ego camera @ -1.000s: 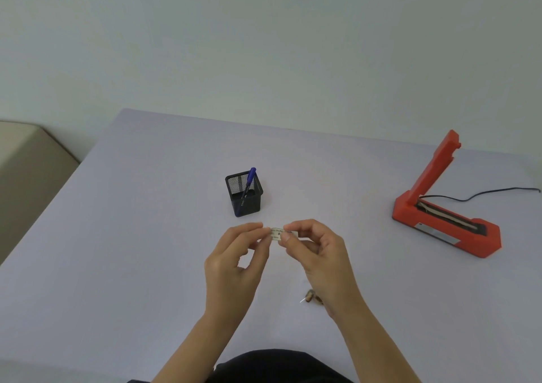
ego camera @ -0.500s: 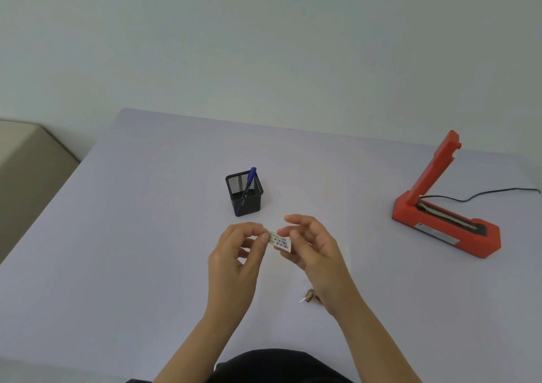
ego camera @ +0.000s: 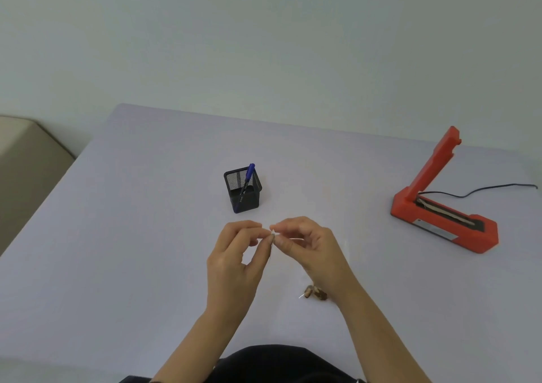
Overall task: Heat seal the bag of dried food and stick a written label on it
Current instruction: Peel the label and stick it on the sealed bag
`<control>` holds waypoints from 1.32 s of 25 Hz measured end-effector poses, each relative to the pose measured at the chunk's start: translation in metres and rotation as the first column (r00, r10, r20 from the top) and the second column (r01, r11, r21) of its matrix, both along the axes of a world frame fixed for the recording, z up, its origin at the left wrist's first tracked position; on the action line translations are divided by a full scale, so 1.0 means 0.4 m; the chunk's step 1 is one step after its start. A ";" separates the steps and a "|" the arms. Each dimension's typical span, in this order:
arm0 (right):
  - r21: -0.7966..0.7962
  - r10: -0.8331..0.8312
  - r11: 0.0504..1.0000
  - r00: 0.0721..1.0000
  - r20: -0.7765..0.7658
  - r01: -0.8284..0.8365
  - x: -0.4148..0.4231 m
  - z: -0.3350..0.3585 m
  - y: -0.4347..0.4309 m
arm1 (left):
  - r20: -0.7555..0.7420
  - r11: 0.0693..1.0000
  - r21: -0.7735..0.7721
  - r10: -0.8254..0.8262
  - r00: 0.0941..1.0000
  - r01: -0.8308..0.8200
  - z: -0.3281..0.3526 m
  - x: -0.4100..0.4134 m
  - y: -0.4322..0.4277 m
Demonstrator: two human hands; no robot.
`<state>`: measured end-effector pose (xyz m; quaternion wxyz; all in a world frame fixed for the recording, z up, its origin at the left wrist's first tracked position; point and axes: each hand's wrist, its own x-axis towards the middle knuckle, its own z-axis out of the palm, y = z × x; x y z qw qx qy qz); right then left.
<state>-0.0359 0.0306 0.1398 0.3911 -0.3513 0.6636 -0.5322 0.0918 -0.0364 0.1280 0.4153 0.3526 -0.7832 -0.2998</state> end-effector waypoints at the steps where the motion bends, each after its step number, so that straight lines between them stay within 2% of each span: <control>1: 0.007 0.003 1.000 1.000 -0.004 -0.003 -0.003 -0.001 -0.003 | 0.001 1.000 -0.007 0.005 1.000 -0.005 -0.001 0.000 -0.002; 7: 0.014 0.000 1.000 0.999 0.041 -0.001 -0.003 -0.013 -0.032 | -0.005 0.999 0.002 0.046 0.999 -0.046 -0.012 0.008 -0.013; 12: 0.025 -0.013 1.000 0.999 -0.037 0.014 0.010 -0.033 -0.071 | 0.031 0.991 0.021 0.132 0.991 -0.132 -0.029 0.012 -0.036; 14: 0.010 -0.041 0.999 0.999 -0.026 0.041 0.005 -0.049 -0.091 | 0.031 0.976 0.108 0.185 0.982 -0.187 -0.034 0.019 -0.061; 16: 0.043 -0.092 0.995 0.996 -0.014 0.093 -0.010 -0.086 -0.113 | 0.057 0.918 0.299 0.255 0.965 -0.260 -0.040 0.031 -0.094; 19: 0.196 -0.117 0.972 0.989 -0.089 0.133 -0.035 -0.180 -0.155 | 0.187 0.754 0.557 0.293 0.937 -0.347 -0.080 0.060 -0.146; 22: 0.358 -0.055 0.928 0.988 -0.142 0.103 -0.042 -0.282 -0.204 | 0.233 0.610 0.692 0.317 0.919 -0.386 -0.119 0.092 -0.180; 24: 0.469 0.012 0.879 0.979 -0.201 0.086 -0.038 -0.334 -0.240 | 0.242 0.545 0.737 0.338 0.909 -0.399 -0.131 0.106 -0.187; 29: 0.611 0.144 0.787 0.938 -0.316 0.085 -0.035 -0.402 -0.296 | 0.261 0.513 0.749 0.353 0.898 -0.419 -0.151 0.108 -0.197; 33: 0.575 0.184 0.814 0.898 -0.399 0.089 -0.040 -0.413 -0.304 | 0.255 0.519 0.752 0.339 0.905 -0.407 -0.159 0.084 -0.209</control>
